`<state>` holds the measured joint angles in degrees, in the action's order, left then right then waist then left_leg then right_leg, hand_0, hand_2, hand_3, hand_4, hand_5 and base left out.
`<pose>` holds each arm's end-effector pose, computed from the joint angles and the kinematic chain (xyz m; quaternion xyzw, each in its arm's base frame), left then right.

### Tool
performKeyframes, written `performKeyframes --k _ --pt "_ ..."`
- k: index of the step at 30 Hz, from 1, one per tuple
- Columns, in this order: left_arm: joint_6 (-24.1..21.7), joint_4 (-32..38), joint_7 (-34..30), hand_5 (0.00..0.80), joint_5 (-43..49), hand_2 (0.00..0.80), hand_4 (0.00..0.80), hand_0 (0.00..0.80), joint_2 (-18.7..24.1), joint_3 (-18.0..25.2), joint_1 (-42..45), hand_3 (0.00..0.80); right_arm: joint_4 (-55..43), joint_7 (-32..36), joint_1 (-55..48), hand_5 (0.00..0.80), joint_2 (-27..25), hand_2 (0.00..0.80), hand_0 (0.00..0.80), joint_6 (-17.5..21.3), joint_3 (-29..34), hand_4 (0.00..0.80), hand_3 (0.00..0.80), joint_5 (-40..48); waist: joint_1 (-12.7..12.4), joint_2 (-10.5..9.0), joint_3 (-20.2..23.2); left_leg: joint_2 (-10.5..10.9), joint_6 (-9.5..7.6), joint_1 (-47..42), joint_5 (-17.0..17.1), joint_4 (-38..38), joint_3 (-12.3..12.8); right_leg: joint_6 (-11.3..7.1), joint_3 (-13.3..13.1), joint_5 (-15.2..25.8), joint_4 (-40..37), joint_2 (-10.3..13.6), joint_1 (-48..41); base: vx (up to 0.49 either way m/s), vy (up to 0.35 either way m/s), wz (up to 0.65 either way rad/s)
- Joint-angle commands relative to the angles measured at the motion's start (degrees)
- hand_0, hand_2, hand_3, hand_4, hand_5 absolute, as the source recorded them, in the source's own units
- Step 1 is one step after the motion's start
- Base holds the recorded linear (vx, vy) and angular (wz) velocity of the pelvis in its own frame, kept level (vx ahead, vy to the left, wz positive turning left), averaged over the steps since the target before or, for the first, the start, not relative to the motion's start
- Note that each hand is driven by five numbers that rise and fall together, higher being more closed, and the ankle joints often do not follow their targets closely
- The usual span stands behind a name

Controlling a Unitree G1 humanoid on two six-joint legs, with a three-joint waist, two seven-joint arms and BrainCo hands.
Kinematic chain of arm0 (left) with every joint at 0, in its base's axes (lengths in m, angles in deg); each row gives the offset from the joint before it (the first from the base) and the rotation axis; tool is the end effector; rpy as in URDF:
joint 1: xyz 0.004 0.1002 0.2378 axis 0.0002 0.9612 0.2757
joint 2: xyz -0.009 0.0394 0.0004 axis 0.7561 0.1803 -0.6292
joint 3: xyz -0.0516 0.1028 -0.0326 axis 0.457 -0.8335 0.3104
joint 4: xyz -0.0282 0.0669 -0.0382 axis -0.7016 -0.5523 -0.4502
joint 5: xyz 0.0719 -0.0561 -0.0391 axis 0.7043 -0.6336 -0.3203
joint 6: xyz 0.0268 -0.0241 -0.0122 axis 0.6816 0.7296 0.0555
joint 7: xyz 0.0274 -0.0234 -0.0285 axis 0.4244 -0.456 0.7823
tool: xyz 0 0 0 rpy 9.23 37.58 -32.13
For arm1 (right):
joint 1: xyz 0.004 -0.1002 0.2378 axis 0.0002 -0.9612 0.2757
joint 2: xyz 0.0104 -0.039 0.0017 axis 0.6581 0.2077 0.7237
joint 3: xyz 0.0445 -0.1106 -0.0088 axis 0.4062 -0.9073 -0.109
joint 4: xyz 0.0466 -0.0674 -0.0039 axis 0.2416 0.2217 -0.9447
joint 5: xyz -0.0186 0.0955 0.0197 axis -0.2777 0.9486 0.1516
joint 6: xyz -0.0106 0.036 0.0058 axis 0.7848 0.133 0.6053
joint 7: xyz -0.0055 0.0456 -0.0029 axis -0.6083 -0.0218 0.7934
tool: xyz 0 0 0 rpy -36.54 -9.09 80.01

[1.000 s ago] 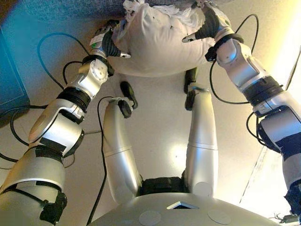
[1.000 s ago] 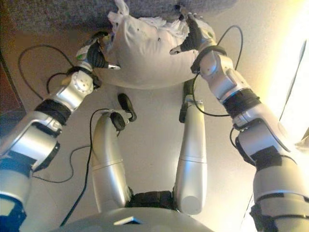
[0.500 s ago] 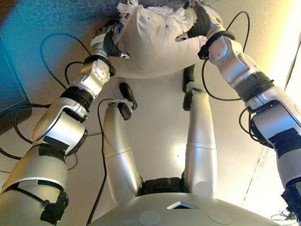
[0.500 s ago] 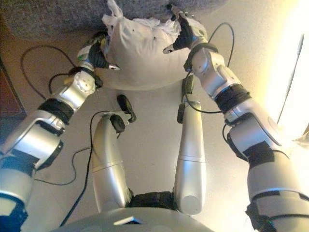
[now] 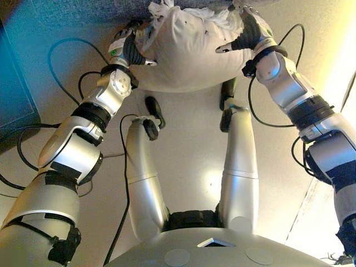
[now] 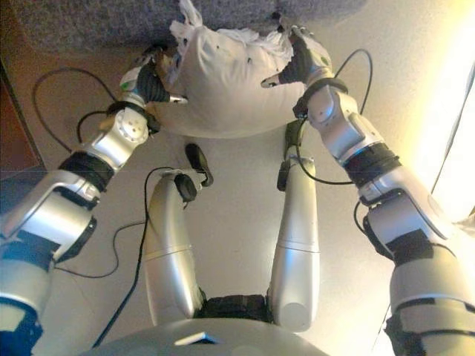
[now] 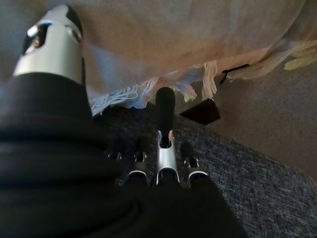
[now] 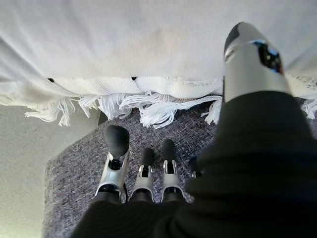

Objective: Pick up the cushion and take it to the sofa

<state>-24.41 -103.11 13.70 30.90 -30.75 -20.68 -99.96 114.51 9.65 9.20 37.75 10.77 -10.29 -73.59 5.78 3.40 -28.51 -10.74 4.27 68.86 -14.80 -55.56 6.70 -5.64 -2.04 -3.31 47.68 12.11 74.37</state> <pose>0.3688 0.1912 0.1448 0.5114 -0.1110 0.0423 0.8511 0.3576 -0.1710 0.1850 -0.4949 -0.1509 0.0249 0.8554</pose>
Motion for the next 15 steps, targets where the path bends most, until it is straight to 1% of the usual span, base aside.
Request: performKeyframes --k 1,5,7,9,10,15 --pt "-1.2 -0.5 0.9 0.000 -0.2 0.000 0.000 0.000 3.6 3.8 -0.4 0.000 2.9 2.7 -10.5 0.000 -4.8 0.000 0.000 -2.5 -1.0 0.000 0.000 2.4 2.1 -0.08 -1.3 1.1 2.81 0.9 2.5 4.0 -1.5 -1.88 -0.9 -4.4 5.0 -0.1 -3.6 0.000 0.000 0.00" --pt "-1.5 -0.7 0.9 0.000 -0.3 0.000 0.000 0.000 3.7 3.6 -0.9 0.000 1.5 4.7 -10.5 0.000 -4.7 0.000 0.000 -2.8 -1.8 0.000 0.000 2.0 2.1 -0.09 -1.3 1.2 2.73 1.1 2.5 4.1 -1.4 -1.86 -0.9 -4.5 5.1 0.1 -3.3 0.000 0.000 0.00" --pt "-1.8 -0.9 0.8 0.000 -0.1 0.000 0.000 0.000 3.6 3.5 -1.3 0.000 1.7 8.1 -9.7 0.000 -4.1 0.000 0.000 -4.3 -2.9 0.000 0.000 0.9 1.9 -0.01 -1.3 1.4 2.79 1.1 2.4 4.0 -1.5 -1.82 -0.8 -4.6 5.1 0.1 -3.3 0.000 0.000 0.00" --pt "-2.1 -1.2 0.7 0.000 0.1 0.000 0.000 0.000 3.3 3.4 -1.5 0.000 2.5 9.6 -9.0 0.000 -3.2 0.000 0.000 -5.8 -3.8 0.000 0.000 0.2 1.7 0.08 -1.3 1.5 2.88 1.0 2.4 4.2 -1.5 -1.81 -0.8 -4.7 4.9 0.2 -3.4 0.000 0.000 0.00" --pt "-2.3 -1.5 0.8 0.000 0.3 0.000 0.000 0.000 3.0 3.2 -1.6 0.000 3.5 9.6 -8.5 0.000 -2.5 0.000 0.000 -6.7 -4.7 0.000 0.000 -0.5 1.6 0.18 -1.3 1.5 2.90 0.8 2.4 4.4 -1.4 -1.76 -0.8 -4.7 4.7 0.3 -3.6 0.000 0.000 0.00" --pt "-2.7 -2.5 1.6 0.000 -0.5 0.000 0.000 0.000 2.0 2.6 -2.0 0.000 6.3 8.1 -7.2 0.000 -1.0 0.000 0.000 -6.3 -6.2 0.000 0.000 1.0 1.5 0.79 -1.3 1.6 2.91 0.6 2.6 4.9 -1.2 -1.61 -0.9 -4.7 4.2 0.4 -3.8 0.011 0.021 0.01"
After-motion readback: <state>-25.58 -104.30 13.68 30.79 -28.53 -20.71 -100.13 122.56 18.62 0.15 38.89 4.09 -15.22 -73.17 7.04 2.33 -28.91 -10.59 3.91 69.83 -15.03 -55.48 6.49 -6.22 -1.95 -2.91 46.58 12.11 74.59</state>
